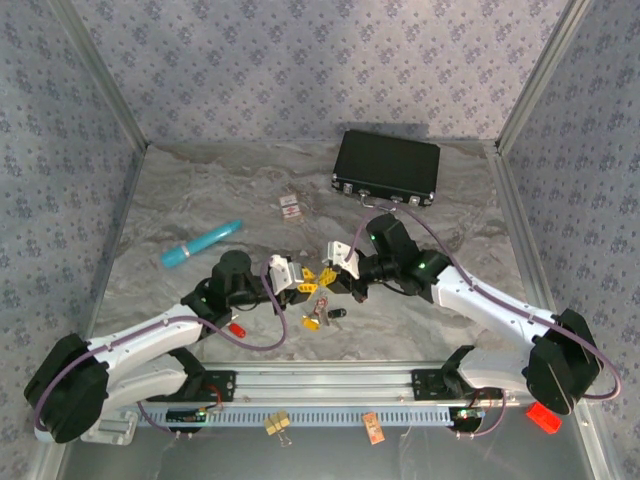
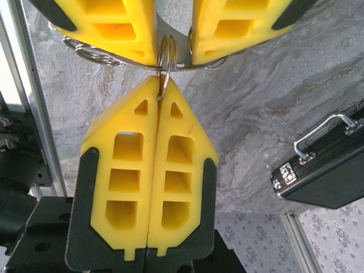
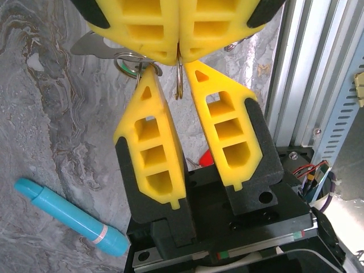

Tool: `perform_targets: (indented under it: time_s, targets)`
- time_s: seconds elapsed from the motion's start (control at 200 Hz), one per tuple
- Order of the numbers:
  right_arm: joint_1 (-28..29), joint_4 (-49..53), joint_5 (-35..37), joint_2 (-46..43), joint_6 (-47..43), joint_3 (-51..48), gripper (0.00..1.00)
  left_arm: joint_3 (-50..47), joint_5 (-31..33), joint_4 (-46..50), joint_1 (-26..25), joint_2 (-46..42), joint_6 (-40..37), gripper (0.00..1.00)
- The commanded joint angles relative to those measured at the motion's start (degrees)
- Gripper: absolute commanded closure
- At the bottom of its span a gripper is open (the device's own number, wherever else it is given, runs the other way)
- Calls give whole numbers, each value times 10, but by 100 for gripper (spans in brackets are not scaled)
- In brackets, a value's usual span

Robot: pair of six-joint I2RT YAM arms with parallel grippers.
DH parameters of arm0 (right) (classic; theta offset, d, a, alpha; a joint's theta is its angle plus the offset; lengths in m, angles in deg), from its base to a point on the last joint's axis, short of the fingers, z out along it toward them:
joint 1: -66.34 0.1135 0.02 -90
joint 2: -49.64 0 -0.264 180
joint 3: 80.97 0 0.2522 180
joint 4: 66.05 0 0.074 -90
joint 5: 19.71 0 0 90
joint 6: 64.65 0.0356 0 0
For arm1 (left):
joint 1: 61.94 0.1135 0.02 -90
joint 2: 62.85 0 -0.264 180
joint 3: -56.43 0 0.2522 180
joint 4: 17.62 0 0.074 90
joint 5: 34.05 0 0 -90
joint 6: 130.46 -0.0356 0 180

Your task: Put the keys on the keyring

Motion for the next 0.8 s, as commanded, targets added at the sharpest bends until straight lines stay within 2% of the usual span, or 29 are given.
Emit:
perform_targets:
  time_s: [0.0,0.24,0.52,0.8]
  targets:
    - [-2,-17,-24,-9,10,-2,100,-4,-23,-30,-3,1,2,82]
    - [0,-12,-24,-4,9,1,100,1,-32,-33,-3,1,2,86]
    - [1,3,-2,-4,2,4,100,7,-33,-23,-2,-3,-2,84]
    - [4,7,-7,-2,2,6,100,8,-36,-22,-3,-3,-6,94]
